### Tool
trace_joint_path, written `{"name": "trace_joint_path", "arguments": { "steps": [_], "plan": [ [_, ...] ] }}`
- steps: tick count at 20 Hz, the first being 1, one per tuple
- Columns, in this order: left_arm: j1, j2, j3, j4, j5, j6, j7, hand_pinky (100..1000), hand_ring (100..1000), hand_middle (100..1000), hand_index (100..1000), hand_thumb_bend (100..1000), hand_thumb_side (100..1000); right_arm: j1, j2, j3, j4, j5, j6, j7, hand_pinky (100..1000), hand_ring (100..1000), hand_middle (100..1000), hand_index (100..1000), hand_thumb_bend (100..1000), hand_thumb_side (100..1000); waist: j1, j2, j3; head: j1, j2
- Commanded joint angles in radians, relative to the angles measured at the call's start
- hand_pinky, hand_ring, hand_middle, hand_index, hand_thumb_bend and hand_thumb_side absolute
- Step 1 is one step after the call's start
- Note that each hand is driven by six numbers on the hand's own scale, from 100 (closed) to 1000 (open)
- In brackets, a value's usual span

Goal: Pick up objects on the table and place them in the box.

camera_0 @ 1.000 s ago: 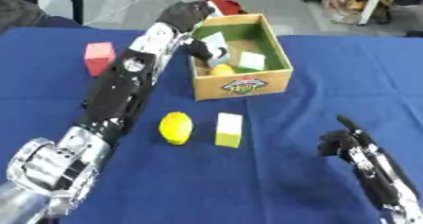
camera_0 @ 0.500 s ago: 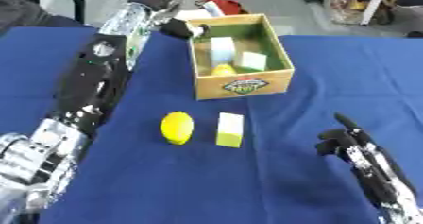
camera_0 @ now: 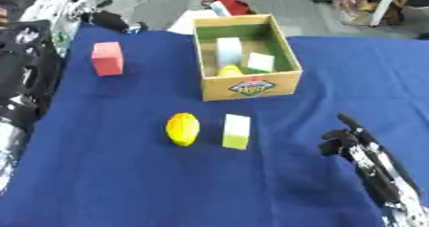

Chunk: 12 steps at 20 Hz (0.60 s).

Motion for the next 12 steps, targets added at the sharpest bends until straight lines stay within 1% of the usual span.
{"name": "trace_joint_path", "arguments": {
  "steps": [1, 2, 4, 5, 6, 8, 12],
  "plan": [
    [-0.008, 0.046, 0.021, 0.027, 0.001, -0.002, -0.032, 890, 883, 911, 1000, 496, 710, -0.009, -0.017, -0.006, -0.009, 0.000, -0.002, -0.004, 650, 657, 667, 1000, 100, 728, 0.007, -0.014, -0.001, -0.006, -0.003],
    [-0.005, 0.047, 0.024, 0.039, 0.001, -0.002, -0.043, 889, 883, 911, 1000, 493, 701, -0.009, -0.017, -0.006, -0.008, 0.000, -0.002, -0.005, 650, 656, 667, 1000, 100, 729, 0.006, -0.013, -0.002, -0.007, -0.003],
    [0.000, 0.050, 0.029, 0.059, 0.000, 0.000, -0.061, 887, 880, 910, 999, 487, 631, -0.009, -0.017, -0.007, -0.008, 0.000, -0.002, -0.005, 650, 656, 667, 1000, 100, 731, 0.005, -0.012, -0.002, -0.008, -0.002],
    [0.003, 0.051, 0.032, 0.068, -0.003, 0.006, -0.068, 885, 878, 908, 998, 481, 618, -0.009, -0.017, -0.006, -0.008, 0.000, -0.002, -0.006, 650, 656, 666, 1000, 100, 731, 0.004, -0.011, -0.003, -0.007, -0.002],
    [0.005, 0.052, 0.034, 0.075, -0.008, 0.013, -0.071, 879, 871, 902, 994, 473, 574, -0.010, -0.016, -0.006, -0.008, 0.000, -0.002, -0.006, 650, 656, 666, 1000, 100, 733, 0.004, -0.010, -0.003, -0.007, -0.002],
    [0.010, 0.053, 0.041, 0.088, -0.026, 0.038, -0.059, 869, 858, 890, 988, 465, 484, -0.010, -0.015, -0.005, -0.008, 0.000, -0.003, -0.005, 650, 656, 666, 1000, 100, 736, 0.003, -0.009, -0.005, -0.008, -0.001],
    [0.019, 0.053, 0.056, 0.123, -0.072, 0.101, 0.002, 862, 847, 876, 979, 467, 400, -0.010, -0.015, -0.006, -0.007, 0.000, -0.003, -0.006, 650, 656, 666, 1000, 100, 739, 0.000, -0.005, -0.009, -0.008, -0.002]
  ]
}}
